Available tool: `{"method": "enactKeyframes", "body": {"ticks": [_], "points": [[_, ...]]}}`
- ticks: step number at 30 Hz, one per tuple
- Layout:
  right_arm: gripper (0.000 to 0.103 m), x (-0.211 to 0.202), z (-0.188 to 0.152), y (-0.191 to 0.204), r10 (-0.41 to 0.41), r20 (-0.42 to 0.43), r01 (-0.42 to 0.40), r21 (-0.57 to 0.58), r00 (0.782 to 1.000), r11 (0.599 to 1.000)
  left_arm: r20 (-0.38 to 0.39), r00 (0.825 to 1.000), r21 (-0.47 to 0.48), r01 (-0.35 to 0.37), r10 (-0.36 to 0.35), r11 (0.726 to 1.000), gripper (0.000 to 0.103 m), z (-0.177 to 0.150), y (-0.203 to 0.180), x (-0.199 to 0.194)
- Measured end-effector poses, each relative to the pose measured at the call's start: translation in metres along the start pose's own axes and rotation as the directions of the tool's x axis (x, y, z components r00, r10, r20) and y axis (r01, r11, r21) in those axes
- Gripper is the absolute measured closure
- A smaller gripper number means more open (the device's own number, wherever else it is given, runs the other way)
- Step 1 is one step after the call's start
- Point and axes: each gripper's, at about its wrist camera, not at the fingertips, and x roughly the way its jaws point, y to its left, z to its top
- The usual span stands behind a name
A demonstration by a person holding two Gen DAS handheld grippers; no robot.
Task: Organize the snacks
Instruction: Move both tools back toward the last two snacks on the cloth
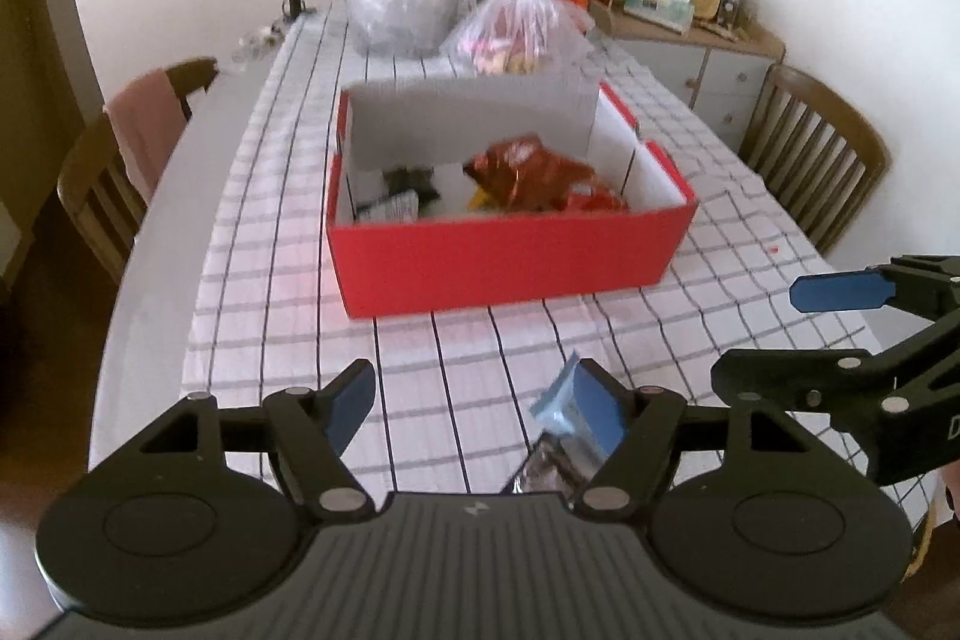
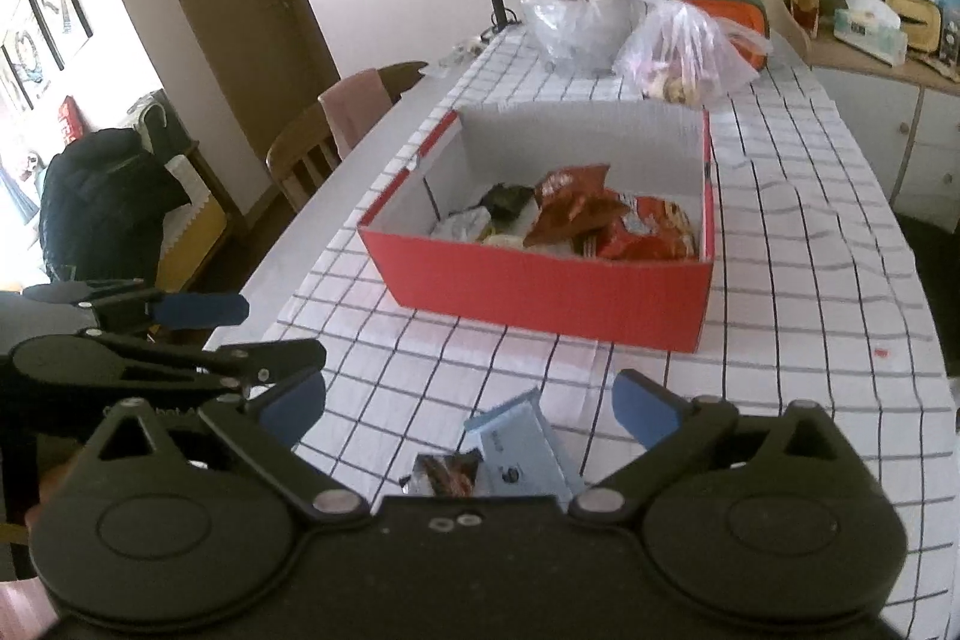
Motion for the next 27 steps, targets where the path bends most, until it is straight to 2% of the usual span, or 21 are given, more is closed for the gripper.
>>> {"method": "enactKeyframes", "body": {"ticks": [7,14,18,27], "points": [[0.0,0.022,-0.031,-0.008,-0.018,-0.091,0.019,0.006,0.996,1.0,-0.088,0.996,0.007,0.004,-0.003,1.0,0.03,-0.03,-0.009,0.026],[0.0,0.036,-0.04,-0.029,-0.043,-0.137,0.05,0.044,0.99,0.998,-0.14,0.99,0.04,0.038,-0.032,0.998,0.03,-0.049,-0.02,0.049],[0.0,0.045,-0.042,-0.04,-0.06,-0.164,0.07,0.056,0.985,0.996,-0.164,0.985,0.041,0.061,-0.053,0.997,0.03,-0.052,-0.026,0.061],[0.0,0.059,-0.041,-0.057,-0.062,-0.195,0.077,0.069,0.979,0.995,-0.226,0.972,-0.018,0.062,-0.065,0.998,0.03,-0.05,-0.03,0.099]]}}
